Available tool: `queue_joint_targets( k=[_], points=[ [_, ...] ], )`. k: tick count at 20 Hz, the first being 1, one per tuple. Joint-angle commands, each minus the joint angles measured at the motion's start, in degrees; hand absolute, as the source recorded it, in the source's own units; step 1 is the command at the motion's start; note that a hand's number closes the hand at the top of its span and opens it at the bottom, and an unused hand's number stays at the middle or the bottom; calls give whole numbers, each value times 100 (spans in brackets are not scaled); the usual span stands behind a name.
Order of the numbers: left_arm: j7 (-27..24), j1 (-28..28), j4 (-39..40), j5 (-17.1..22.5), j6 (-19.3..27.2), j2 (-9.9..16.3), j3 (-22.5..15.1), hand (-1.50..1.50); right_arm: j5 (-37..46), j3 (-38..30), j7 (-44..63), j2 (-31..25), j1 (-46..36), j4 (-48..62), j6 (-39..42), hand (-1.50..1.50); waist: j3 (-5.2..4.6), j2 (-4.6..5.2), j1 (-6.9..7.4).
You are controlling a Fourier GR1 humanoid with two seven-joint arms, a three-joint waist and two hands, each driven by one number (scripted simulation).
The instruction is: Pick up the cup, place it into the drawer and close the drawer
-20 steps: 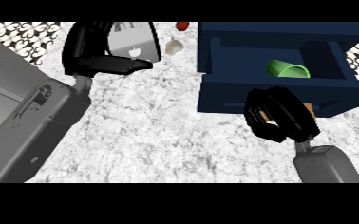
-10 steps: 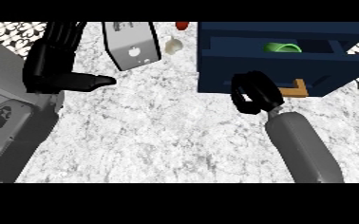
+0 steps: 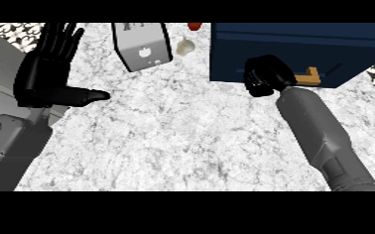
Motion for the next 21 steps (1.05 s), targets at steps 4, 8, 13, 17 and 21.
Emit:
queue_joint_targets(
  k=[4,8,13,17,21],
  points=[
    [-150,160,-9,45,-359,-87,39,-150,-208,-503,-178,-364,-687,1182,96,150,34,153,173],
    [-185,191,-24,-50,-382,-226,-116,-150,-349,-637,-143,-552,-938,1254,303,150,36,208,245],
    [-3,84,-26,69,-497,-143,-20,-150,-578,-840,-331,-633,-970,1295,363,150,42,229,287],
    [-156,167,102,22,-574,-220,-35,-150,-602,-862,-519,-653,-878,1300,262,150,38,272,324],
    [-196,167,69,-41,-567,-260,-66,-150,-692,-959,-605,-724,-902,1333,306,150,40,234,328]
  ],
)
